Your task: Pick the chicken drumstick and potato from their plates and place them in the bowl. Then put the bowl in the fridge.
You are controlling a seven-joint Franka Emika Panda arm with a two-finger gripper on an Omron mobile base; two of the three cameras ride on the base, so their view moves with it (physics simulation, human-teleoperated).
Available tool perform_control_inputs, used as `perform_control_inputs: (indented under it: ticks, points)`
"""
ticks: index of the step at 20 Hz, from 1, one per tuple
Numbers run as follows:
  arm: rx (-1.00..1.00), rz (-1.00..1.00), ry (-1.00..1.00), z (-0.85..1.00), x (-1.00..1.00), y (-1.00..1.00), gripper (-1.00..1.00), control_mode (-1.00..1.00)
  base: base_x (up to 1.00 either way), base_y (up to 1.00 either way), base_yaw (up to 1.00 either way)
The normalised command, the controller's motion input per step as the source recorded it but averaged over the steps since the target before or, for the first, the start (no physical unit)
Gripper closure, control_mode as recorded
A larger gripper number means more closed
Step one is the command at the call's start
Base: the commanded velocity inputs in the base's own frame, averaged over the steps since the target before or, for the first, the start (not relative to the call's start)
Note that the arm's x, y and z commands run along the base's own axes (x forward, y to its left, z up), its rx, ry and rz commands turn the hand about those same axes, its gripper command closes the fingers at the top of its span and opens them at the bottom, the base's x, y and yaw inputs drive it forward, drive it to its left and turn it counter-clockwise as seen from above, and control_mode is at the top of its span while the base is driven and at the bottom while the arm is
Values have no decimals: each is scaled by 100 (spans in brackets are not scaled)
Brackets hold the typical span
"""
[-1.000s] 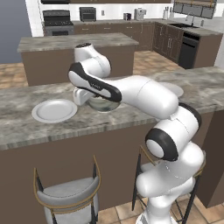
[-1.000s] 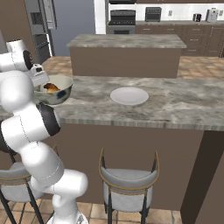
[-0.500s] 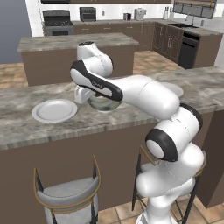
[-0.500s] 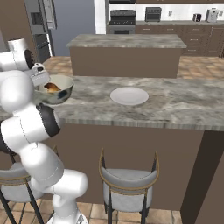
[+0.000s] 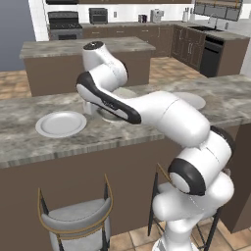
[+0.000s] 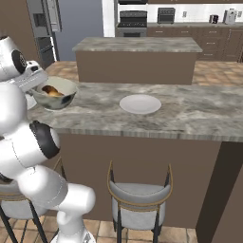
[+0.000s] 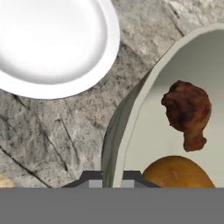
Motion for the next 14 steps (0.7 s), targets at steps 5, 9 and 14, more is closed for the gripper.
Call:
perform_control_inputs:
  ticks: [5, 9, 14]
  points:
    - [-9, -1, -26, 21, -44, -6, 100, -100, 0, 0, 0]
    - [-8, -6, -16, 23, -31, -19, 100, -100, 0, 0, 0]
    - [-10, -9, -1, 25, -26, -27, 100, -100, 0, 0, 0]
